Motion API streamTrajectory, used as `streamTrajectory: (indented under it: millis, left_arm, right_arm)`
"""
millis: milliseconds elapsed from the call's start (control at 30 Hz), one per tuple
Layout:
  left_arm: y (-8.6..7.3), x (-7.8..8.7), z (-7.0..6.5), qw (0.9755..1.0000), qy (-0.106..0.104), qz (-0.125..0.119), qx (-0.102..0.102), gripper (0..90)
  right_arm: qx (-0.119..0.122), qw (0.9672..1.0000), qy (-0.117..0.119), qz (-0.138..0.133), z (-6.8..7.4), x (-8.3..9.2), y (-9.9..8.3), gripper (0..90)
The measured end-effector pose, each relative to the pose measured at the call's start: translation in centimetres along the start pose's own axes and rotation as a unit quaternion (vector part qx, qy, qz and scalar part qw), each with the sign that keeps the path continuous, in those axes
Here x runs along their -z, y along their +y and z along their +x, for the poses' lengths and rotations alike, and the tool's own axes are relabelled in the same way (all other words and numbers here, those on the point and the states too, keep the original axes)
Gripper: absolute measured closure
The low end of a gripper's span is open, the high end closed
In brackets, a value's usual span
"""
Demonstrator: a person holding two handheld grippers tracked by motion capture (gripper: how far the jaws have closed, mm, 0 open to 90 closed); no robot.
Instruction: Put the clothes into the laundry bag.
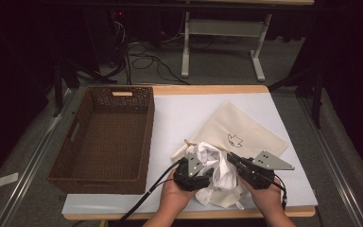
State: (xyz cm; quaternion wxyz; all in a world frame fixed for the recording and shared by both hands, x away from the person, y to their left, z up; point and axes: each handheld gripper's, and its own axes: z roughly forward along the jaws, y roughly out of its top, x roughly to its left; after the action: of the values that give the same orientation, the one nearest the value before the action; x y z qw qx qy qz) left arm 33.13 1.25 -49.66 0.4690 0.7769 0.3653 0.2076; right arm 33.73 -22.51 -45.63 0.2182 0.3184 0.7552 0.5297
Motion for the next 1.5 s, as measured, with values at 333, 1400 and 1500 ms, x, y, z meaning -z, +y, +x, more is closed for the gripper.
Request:
streamTrajectory:
  millis: [333,1400,1500]
  left_arm:
    - [1.4,2.9,1.7,0.9975,0.006,-0.067,0.019,39.5]
    - [-2.5,4.3,1.4,0.9984,-0.05,-0.009,0.026,17.3]
    - [-3.1,3.3,0.3,0.9975,-0.06,0.038,-0.003,18.5]
  right_arm:
    - [0.006,1.0,0.002,0.006,0.2,-0.3,0.0,88.0]
    - [0.004,1.0,-0.001,0.007,0.0,0.0,-0.2,87.9]
    - [0.005,1.0,-0.002,0.007,0.1,0.0,-0.2,87.8]
